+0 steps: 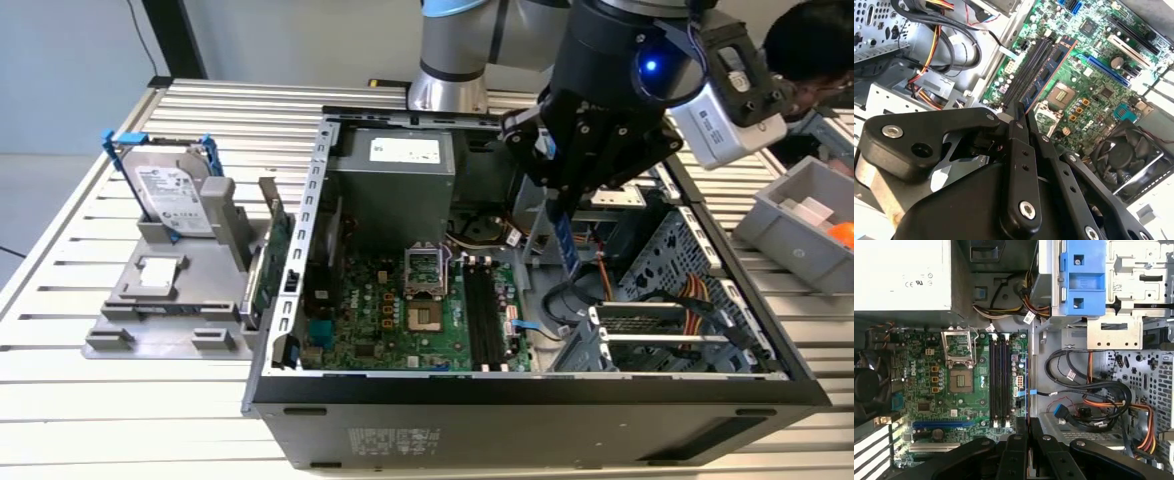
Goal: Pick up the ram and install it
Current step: 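Insert the ram into the slot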
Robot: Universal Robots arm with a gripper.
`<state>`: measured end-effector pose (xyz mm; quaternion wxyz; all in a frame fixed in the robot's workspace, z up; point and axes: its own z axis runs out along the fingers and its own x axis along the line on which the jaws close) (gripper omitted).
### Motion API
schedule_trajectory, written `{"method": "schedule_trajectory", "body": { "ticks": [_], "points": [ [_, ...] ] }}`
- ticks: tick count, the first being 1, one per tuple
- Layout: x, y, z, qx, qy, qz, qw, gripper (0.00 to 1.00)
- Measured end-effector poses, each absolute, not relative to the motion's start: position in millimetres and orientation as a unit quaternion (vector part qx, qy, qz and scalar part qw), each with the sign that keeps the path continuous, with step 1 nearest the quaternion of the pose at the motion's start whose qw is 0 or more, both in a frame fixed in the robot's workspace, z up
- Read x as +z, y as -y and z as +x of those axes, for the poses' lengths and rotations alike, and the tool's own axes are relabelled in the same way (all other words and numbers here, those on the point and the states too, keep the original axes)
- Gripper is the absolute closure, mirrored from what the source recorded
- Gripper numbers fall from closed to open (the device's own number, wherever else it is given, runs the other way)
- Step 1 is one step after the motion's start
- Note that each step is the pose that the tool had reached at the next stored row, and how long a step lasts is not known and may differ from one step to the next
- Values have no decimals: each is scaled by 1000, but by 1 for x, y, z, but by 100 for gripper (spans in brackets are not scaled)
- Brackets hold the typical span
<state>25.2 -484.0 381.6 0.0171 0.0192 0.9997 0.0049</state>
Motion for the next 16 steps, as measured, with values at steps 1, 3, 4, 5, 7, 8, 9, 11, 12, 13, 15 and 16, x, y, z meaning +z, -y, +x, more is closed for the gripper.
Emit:
{"method": "schedule_trajectory", "body": {
  "ticks": [1, 3, 4, 5, 7, 8, 9, 11, 12, 13, 15, 16],
  "points": [
    [381, 484, 25, 5, -1000, 19, 17, 100],
    [381, 484, 25, 5, -1000, 19, 17, 100],
    [380, 484, 25, 5, -1000, 19, 17, 100],
    [380, 484, 26, 5, -1000, 19, 17, 100],
    [380, 484, 26, 5, -1000, 19, 17, 100],
    [380, 484, 26, 5, -1000, 19, 17, 100],
    [379, 484, 26, 5, -1000, 19, 17, 100],
    [378, 484, 26, 5, -1000, 19, 17, 100],
    [377, 484, 26, 5, -1000, 19, 17, 100],
    [377, 484, 26, 5, -1000, 19, 17, 100],
    [375, 484, 26, 5, -1000, 19, 17, 100],
    [374, 484, 26, 5, -1000, 19, 17, 100]
  ]
}}
